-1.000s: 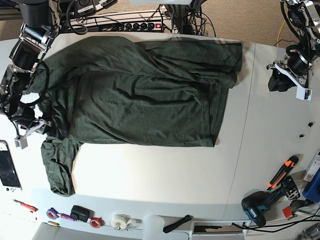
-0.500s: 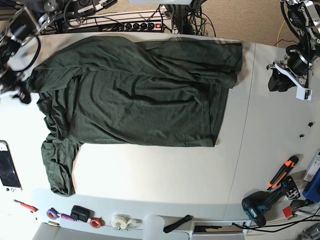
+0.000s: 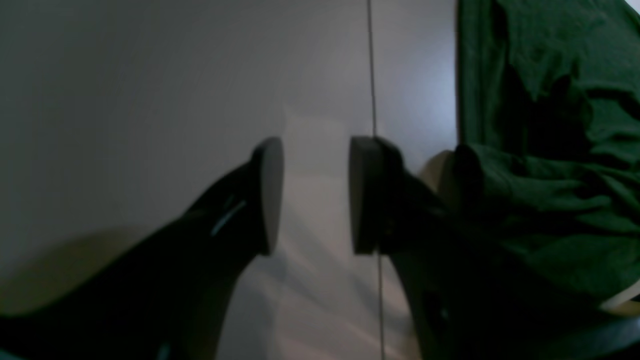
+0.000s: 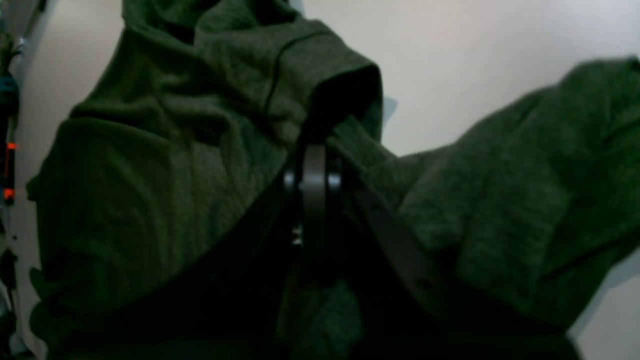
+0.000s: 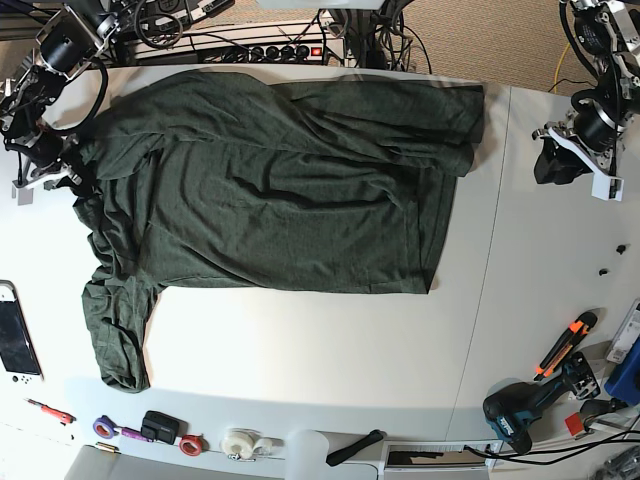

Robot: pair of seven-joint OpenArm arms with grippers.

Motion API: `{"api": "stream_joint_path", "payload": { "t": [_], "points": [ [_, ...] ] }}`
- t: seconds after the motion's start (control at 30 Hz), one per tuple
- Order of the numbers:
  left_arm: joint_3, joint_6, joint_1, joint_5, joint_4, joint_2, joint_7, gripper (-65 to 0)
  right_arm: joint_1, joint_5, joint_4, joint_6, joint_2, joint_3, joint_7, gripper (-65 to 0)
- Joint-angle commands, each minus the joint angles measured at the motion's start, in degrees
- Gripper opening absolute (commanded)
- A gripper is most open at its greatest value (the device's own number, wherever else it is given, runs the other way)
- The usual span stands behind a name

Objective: Layout the t-shirt on the table in an organized manner, then fold the t-shirt properly

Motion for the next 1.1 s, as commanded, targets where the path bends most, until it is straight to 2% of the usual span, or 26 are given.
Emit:
{"api": "stream_joint_path", "payload": {
  "t": [0.0,0.2,0.6,0.87,1.07],
  "points": [
    [-0.4,-0.1,-0.3,-1.2,0.8,-0.9,-1.2,-41.8,0.5,-1.5,1.0,0.0,1.7,0.2,0.2,-65.0],
    [-0.4,-0.1,-0.3,-1.2,0.8,-0.9,-1.2,-41.8,0.3,-5.6,1.0,0.0,2.2,0.2,-0.2,-65.0],
    [-0.4,-0.1,-0.3,-0.9,0.8,-0.9,-1.0,-41.8,-8.7,-5.7,9.5,0.0,2.2,0.3,-0.2,-65.0],
    [-0.4,-0.1,-0.3,-0.9,0.8,-0.9,-0.8,-41.8,-9.2,-5.7,10.4,0.0,2.2,0.3,-0.4,-65.0],
    [-0.4,-0.1,-0.3,-0.9,0.8,-0.9,-0.8,-41.8,-9.2,-11.1,10.4,0.0,2.2,0.3,-0.7,-65.0]
  ]
}}
